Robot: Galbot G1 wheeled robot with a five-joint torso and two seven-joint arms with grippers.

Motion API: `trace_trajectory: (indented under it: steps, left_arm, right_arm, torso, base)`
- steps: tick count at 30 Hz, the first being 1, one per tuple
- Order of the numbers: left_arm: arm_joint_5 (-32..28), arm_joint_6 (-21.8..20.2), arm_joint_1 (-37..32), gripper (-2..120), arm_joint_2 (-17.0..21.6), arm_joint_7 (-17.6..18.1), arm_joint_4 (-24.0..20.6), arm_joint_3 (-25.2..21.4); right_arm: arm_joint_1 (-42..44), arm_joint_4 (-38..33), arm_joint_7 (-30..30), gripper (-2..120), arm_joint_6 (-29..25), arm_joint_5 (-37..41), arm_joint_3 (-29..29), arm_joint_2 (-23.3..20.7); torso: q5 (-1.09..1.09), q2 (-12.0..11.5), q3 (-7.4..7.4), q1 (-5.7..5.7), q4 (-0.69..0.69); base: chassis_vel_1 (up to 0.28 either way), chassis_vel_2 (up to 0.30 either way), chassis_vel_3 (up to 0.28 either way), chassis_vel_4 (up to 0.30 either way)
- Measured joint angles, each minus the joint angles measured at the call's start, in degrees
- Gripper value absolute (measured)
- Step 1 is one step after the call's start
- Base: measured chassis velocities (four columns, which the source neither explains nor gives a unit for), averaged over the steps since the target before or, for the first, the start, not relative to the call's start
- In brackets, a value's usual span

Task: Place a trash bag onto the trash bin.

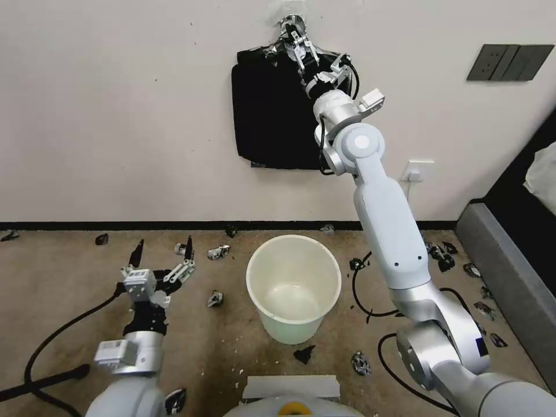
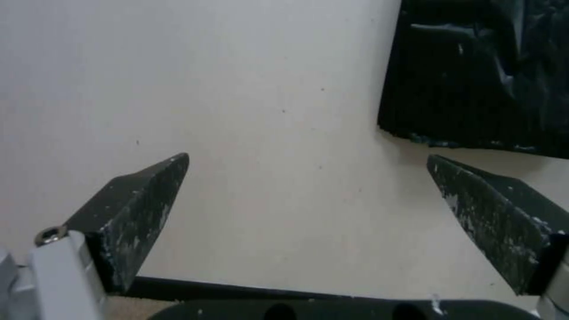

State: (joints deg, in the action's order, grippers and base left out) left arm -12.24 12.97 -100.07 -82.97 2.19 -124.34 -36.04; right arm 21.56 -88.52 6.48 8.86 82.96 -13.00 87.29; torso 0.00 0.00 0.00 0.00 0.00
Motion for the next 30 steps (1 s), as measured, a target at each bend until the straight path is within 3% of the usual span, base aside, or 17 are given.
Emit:
trace_trajectory:
  steps: [3,16,21,30]
  left_arm:
    - [-0.62,0.18,-0.07,100,0.14,0.03,-0.70,-0.14]
    - [-1.38,0.49,-0.27,100,0.24,0.21,-1.42,-0.38]
    - [-1.39,0.54,0.02,100,0.28,0.22,-0.88,-0.18]
    - [-1.50,0.45,0.28,100,0.55,0.29,-0.41,0.00]
  right_arm:
    - [-0.61,0.92,-0.78,63,-0.35,0.00,-0.26,0.36]
    - [-0.93,1.92,-1.24,22,-0.87,-1.10,-1.18,2.04]
    - [-0.64,2.18,-1.36,0,-1.22,-1.65,-1.64,1.89]
    - [0.94,0.99,-5.98,0,-3.99,-6.37,1.17,-0.34]
  torso:
    - [0.00,0.00,0.00,0.00,0.00]
    - [0.00,0.00,0.00,0.00,0.00]
    - [0.00,0.00,0.00,0.00,0.00]
    - [0.00,0.00,0.00,0.00,0.00]
  base:
    - [0.000,0.000,0.000,0.000]
    - [0.000,0.000,0.000,0.000]
    - [0.000,0.000,0.000,0.000]
    - [0.000,0.000,0.000,0.000]
